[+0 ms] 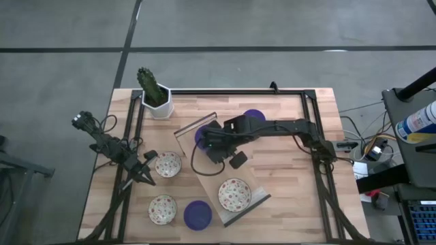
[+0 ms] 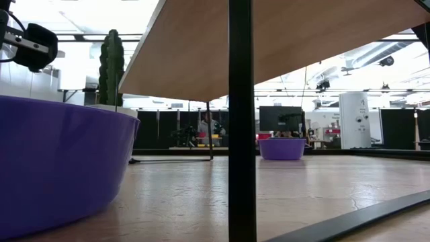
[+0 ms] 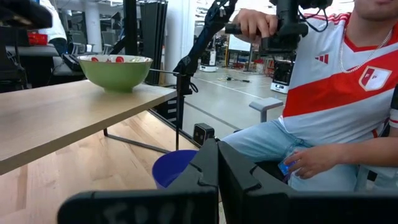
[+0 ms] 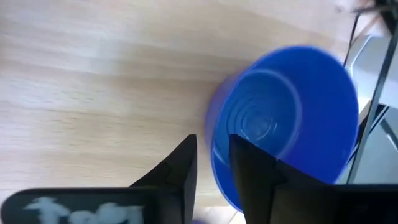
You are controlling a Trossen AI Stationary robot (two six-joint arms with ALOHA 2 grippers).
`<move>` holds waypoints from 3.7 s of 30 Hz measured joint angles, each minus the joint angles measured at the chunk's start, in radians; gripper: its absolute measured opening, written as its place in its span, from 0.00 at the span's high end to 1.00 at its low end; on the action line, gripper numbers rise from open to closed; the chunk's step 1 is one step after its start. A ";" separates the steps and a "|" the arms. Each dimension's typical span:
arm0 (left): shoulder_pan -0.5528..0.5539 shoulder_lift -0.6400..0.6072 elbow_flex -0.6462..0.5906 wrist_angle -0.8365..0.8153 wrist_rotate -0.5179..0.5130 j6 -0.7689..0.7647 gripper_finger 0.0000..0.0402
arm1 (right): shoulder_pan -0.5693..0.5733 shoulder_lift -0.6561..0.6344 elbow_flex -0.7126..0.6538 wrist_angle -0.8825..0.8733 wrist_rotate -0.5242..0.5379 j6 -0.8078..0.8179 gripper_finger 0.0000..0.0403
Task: Pick & Place Mini bowls
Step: Stack the top violet bowl on the violet bowl on the shelf
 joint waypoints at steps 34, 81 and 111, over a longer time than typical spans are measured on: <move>0.000 0.000 0.000 0.000 0.000 0.000 1.00 | 0.043 -0.568 -0.501 -0.075 0.053 0.659 0.81; 0.000 0.000 0.000 0.000 0.000 0.000 1.00 | -0.078 -0.838 -1.502 0.770 0.261 0.279 0.60; 0.000 0.000 0.000 0.000 0.000 0.000 1.00 | -0.375 -0.778 -1.590 0.970 0.024 0.124 0.56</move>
